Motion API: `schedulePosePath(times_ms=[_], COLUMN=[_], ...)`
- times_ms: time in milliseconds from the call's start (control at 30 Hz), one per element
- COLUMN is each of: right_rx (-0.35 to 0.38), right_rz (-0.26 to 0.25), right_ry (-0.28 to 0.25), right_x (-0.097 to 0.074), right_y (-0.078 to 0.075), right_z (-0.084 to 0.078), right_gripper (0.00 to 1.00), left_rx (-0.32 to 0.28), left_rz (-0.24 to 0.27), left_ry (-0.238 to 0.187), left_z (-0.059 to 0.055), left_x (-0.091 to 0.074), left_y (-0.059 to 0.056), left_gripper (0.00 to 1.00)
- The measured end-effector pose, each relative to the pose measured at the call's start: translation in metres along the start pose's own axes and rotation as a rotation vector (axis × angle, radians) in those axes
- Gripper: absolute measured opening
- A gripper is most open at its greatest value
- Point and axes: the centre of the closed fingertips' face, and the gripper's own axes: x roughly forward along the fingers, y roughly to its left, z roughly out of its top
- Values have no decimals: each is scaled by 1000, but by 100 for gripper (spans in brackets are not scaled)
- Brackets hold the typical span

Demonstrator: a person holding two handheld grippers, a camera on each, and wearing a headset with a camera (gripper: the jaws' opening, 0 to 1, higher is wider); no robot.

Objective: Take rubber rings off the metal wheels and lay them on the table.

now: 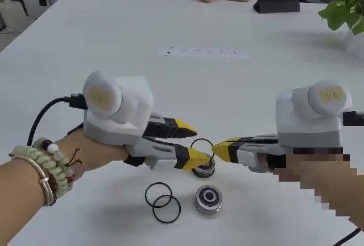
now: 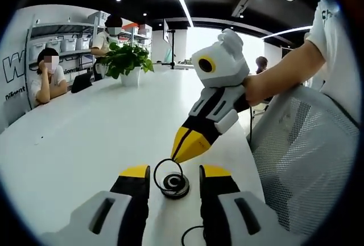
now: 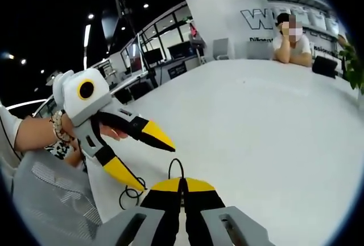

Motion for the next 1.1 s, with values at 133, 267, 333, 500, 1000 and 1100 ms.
schedulePosePath(times_ms=[133, 267, 333, 500, 1000, 1100], right_rx=[4, 5, 8, 29, 55, 60], right_rz=[0, -1, 0, 22, 75, 86], right_ry=[-18, -32, -40, -64, -114, -118], right_x=[-4, -6, -8, -13, -22, -23], right_y=[0, 0, 1, 5, 21, 23], right_z=[5, 9, 11, 17, 31, 33], right_gripper=[0, 0, 0, 0, 0, 0], left_rx=[11, 33, 37, 69, 102, 100], left_rz=[-13, -15, -22, -15, 45, 70], left_ry=[-22, -19, -16, 0, -14, -16], left_z=[12, 21, 26, 35, 43, 41], left_x=[-8, -17, -22, -38, -108, -120], left_y=[-1, -1, -3, -4, -19, -19], left_gripper=[40, 45, 48, 60, 84, 86])
